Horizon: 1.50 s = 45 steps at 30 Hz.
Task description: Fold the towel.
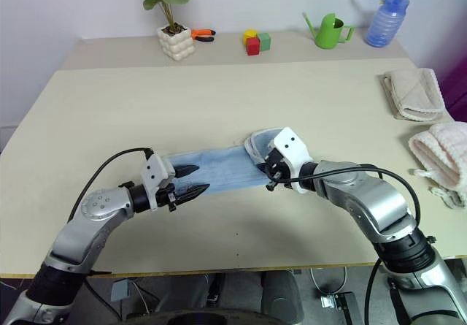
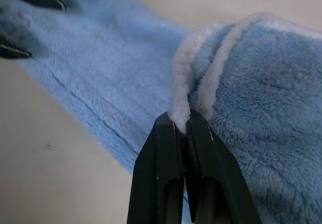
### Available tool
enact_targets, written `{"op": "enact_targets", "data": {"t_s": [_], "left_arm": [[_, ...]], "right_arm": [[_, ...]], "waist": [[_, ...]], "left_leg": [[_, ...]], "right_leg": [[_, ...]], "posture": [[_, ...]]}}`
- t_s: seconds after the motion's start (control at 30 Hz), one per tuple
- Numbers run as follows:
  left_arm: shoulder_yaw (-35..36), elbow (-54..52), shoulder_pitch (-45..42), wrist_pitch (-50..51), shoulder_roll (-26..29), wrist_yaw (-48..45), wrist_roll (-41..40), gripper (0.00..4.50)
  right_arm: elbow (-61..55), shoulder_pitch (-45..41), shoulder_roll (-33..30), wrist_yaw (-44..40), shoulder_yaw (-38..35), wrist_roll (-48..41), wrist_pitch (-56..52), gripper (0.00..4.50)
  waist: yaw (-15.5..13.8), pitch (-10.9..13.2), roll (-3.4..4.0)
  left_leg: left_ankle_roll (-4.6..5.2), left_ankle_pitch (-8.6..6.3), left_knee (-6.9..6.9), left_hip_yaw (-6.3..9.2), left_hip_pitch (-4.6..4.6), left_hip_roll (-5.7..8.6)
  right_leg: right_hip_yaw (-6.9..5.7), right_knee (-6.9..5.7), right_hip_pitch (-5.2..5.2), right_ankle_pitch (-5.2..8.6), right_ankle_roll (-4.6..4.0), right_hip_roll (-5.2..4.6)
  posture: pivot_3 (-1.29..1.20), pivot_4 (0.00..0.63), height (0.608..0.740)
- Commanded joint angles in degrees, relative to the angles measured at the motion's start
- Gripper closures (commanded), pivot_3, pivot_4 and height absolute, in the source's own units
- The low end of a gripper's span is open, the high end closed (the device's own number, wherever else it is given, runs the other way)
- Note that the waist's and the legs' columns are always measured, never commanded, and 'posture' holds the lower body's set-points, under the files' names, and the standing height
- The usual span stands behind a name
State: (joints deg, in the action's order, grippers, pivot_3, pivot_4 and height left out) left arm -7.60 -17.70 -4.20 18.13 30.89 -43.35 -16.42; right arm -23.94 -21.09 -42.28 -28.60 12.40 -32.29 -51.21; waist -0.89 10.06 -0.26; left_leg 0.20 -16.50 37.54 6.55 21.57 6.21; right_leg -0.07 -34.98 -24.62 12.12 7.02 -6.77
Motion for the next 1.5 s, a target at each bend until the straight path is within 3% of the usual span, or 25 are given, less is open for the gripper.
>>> {"op": "enact_targets", "data": {"t_s": [0.03, 0.17, 0.2, 0.3, 0.47, 0.57, 0.7, 0.83, 1.07, 1.23, 1.33, 1.4, 1.5], "left_arm": [[1.06, -2.44, 0.00, -0.43, 0.24, 0.24, -0.07, 1.75], [1.01, -2.29, -0.51, -0.14, 0.17, 0.24, -0.11, 1.75], [1.04, -2.20, -0.67, -0.08, 0.16, 0.23, -0.13, 1.75], [1.27, -2.16, -0.89, 0.15, 0.23, 0.15, -0.33, 1.75], [2.01, -2.36, -0.76, 0.73, 0.12, 0.34, -0.98, 1.75], [2.61, -2.69, -0.65, 1.40, -0.38, 0.94, -1.65, 1.75], [3.42, -3.54, -0.08, 2.33, -1.15, 2.23, -2.20, 1.75], [4.89, -5.03, 1.10, 3.54, -1.74, 4.30, -2.66, 1.75], [12.40, -8.40, 4.05, 7.72, -2.73, 9.20, -6.73, 1.75], [19.88, -14.58, 9.20, 17.69, -3.17, 11.81, -17.74, 1.75], [24.51, -20.27, 15.76, 25.86, -2.67, 12.19, -31.55, 0.86], [26.33, -21.77, 17.88, 28.66, -2.63, 13.76, -37.61, 0.00], [27.62, -22.64, 21.78, 31.56, -3.72, 17.76, -45.03, 0.00]], "right_arm": [[-1.97, -1.15, 0.96, -2.28, 0.35, 1.62, 1.86, 4.45], [-2.66, -1.13, 1.25, -4.33, -1.18, 1.45, 1.55, 4.45], [-3.10, -0.83, 1.16, -5.47, -2.50, -0.04, 1.07, 4.18], [-5.62, 1.07, -0.71, -9.07, -6.40, -2.82, 1.49, 3.14], [-6.64, 3.69, -1.41, -12.92, -15.04, -6.34, 4.50, 0.70], [-0.38, 1.32, 0.95, -9.58, -17.80, -4.49, 5.45, 0.84], [6.06, -0.64, 3.10, -7.78, -14.65, 1.48, 9.45, 2.68], [13.02, -1.10, 6.48, -8.25, -6.56, 10.61, 17.81, 4.49], [21.98, 1.51, 11.08, -8.94, 1.40, 19.84, 26.05, 4.49], [17.17, 2.25, 11.75, -10.64, -3.27, 16.27, 26.94, 4.49], [14.47, 0.43, 10.08, -13.54, -5.60, 14.51, 26.71, 3.63], [13.50, -0.07, 9.25, -15.39, -6.15, 13.91, 26.81, 2.65], [12.80, -1.73, 8.32, -17.04, -6.38, 14.73, 28.04, 1.14]], "waist": [[0.05, 0.00, -0.01], [0.10, 0.01, -0.01], [0.10, 0.01, -0.01], [0.01, 0.01, -0.01], [0.02, 0.02, -0.03], [0.25, 0.02, -0.04], [0.13, 0.03, -0.04], [0.24, 0.03, -0.05], [0.21, 0.02, -0.04], [0.22, -0.02, -0.11], [0.45, 0.00, -0.09], [0.29, 0.01, -0.09], [0.15, 0.01, -0.10]], "left_leg": [[0.00, 0.00, 0.00, 0.00, 0.00, 0.00], [0.00, 0.00, -0.01, 0.00, -0.01, 0.00], [0.00, 0.00, -0.01, 0.00, -0.01, 0.00], [0.00, 0.00, -0.02, 0.00, -0.01, 0.00], [0.00, 0.00, -0.02, 0.01, -0.01, 0.00], [0.00, 0.00, -0.04, 0.00, -0.04, -0.02], [-0.01, 0.00, -0.10, 0.00, -0.06, -0.02], [-0.02, 0.01, -0.14, -0.01, -0.05, 0.00], [-0.09, 0.05, -0.18, 0.00, -0.06, 0.00], [-0.10, 0.05, -0.18, 0.01, -0.11, 0.00], [-0.09, 0.04, -0.20, 0.01, -0.08, 0.00], [-0.09, 0.04, -0.20, 0.01, -0.09, -0.01], [-0.15, 0.08, -0.19, 0.09, -0.11, -0.03]], "right_leg": [[0.00, 0.00, 0.00, 0.00, 0.00, 0.00], [0.00, 0.00, -0.01, 0.00, 0.00, 0.02], [0.00, 0.00, -0.01, 0.00, 0.00, 0.02], [0.00, 0.00, -0.01, 0.00, 0.00, 0.02], [-0.02, 0.01, 0.01, 0.00, 0.00, 0.01], [-0.01, 0.01, 0.01, 0.00, 0.00, 0.02], [-0.01, 0.01, 0.00, 0.00, -0.01, 0.03], [0.00, 0.01, -0.03, 0.00, -0.01, 0.02], [0.01, -0.01, -0.06, -0.01, -0.02, 0.03], [0.02, -0.02, -0.02, -0.01, -0.02, 0.05], [0.03, -0.02, -0.06, 0.00, -0.02, 0.05], [0.05, -0.02, -0.06, 0.00, -0.02, 0.04], [0.01, -0.03, 0.00, 0.01, -0.04, 0.07]], "posture": [[0.00, 0.150, 0.732], [0.00, 0.150, 0.732], [0.00, 0.150, 0.732], [0.00, 0.150, 0.732], [0.00, 0.150, 0.732], [0.00, 0.150, 0.732], [0.00, 0.150, 0.732], [0.00, 0.150, 0.732], [0.00, 0.150, 0.732], [0.00, 0.150, 0.732], [0.00, 0.150, 0.732], [0.00, 0.150, 0.732], [0.00, 0.150, 0.732]]}}
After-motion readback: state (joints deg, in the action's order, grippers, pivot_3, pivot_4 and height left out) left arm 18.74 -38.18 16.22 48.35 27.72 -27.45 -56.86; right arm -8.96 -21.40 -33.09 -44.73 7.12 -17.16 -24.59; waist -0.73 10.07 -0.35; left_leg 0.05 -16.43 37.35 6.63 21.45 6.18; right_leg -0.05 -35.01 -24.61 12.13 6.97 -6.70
